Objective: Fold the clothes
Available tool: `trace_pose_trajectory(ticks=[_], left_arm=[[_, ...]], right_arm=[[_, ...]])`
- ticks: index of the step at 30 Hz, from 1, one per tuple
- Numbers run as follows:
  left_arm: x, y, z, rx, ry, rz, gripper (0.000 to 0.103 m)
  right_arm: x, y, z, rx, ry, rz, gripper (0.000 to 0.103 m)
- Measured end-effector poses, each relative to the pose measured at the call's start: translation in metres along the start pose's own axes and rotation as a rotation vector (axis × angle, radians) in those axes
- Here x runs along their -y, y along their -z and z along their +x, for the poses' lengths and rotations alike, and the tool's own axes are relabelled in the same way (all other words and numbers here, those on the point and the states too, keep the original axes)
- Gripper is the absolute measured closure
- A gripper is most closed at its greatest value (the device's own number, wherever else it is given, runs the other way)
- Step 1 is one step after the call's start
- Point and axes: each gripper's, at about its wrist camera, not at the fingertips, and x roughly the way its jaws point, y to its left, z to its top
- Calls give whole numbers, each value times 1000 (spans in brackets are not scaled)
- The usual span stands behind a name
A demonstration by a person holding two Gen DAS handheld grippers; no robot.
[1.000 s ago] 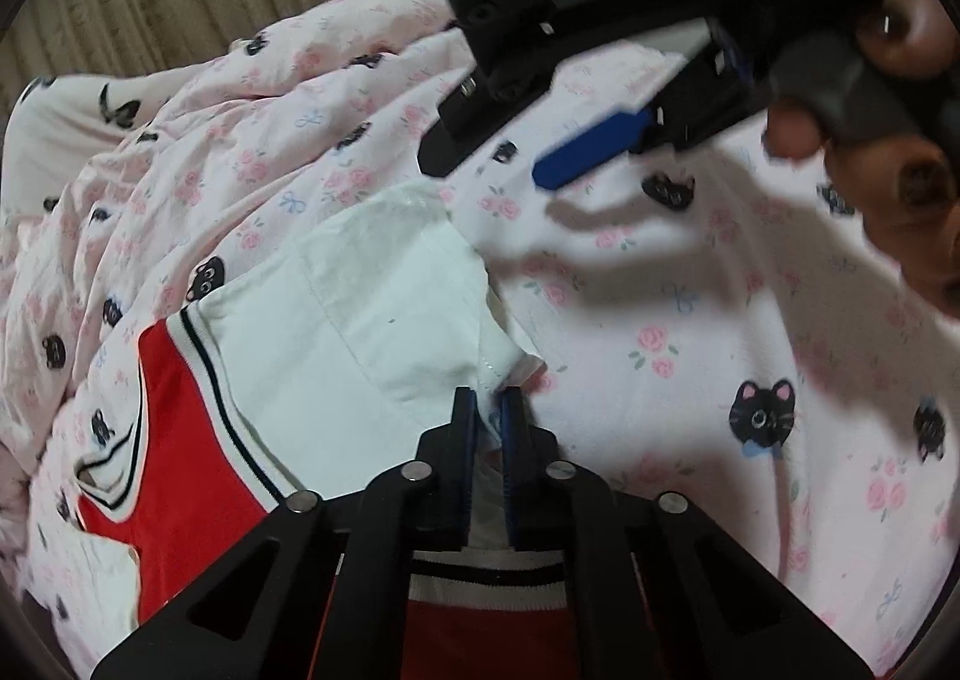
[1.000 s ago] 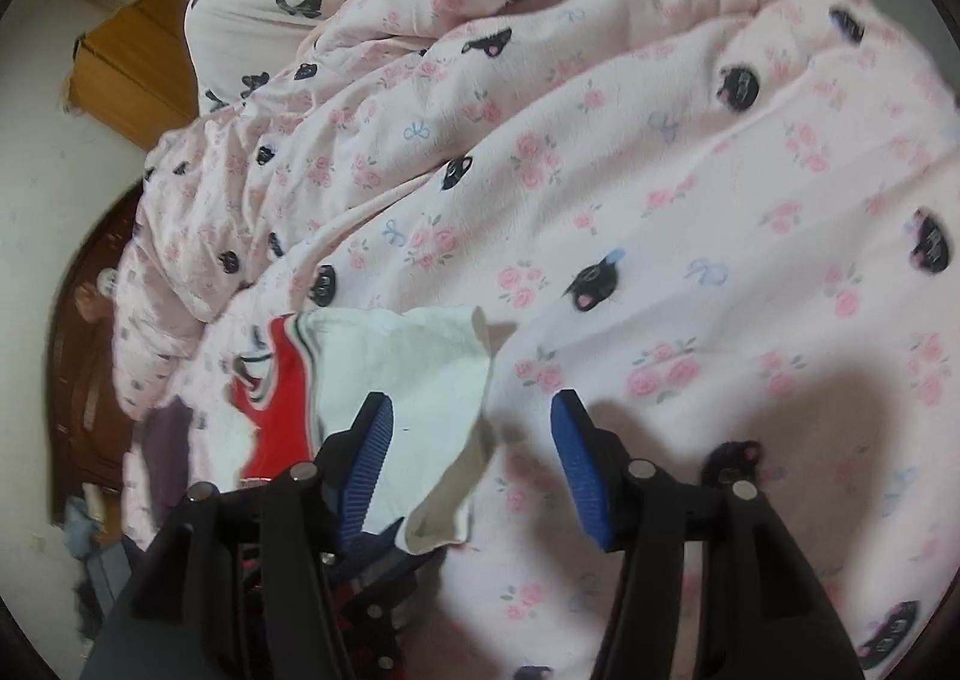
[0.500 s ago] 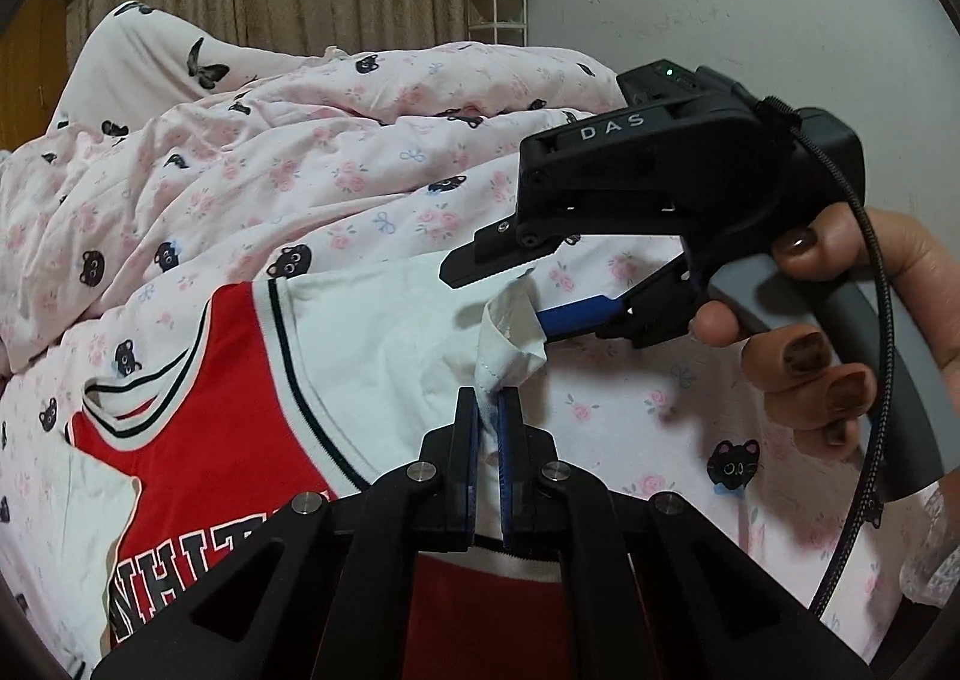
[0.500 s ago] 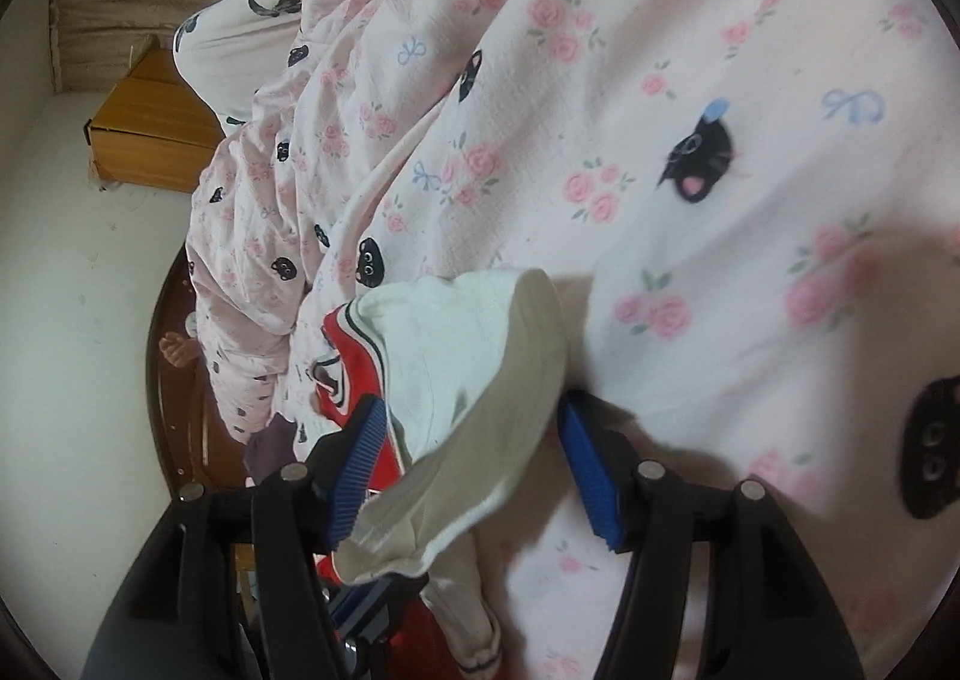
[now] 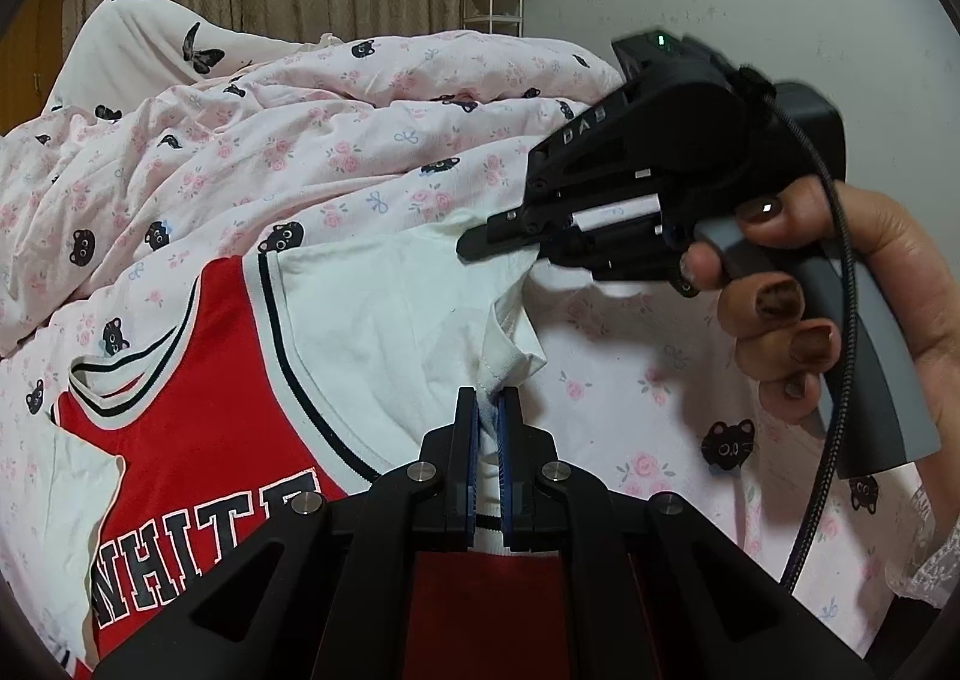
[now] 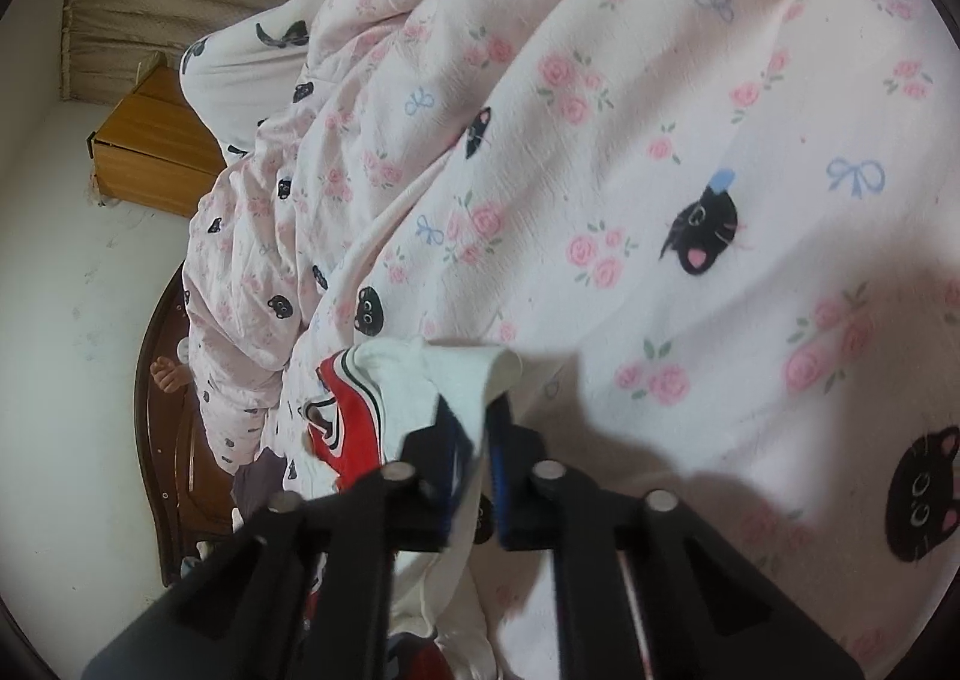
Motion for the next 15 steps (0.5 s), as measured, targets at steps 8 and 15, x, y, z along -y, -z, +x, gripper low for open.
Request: trace_pose_trajectory(ticks=[8, 15], left_arm=[[-1, 0, -12, -8, -18, 5, 93], [-30, 14, -47, -31, -16, -16, 77]], right_arm=[[-37, 1, -9, 46, -37, -131, 99], [-74, 14, 2, 25, -52, -228, 99]])
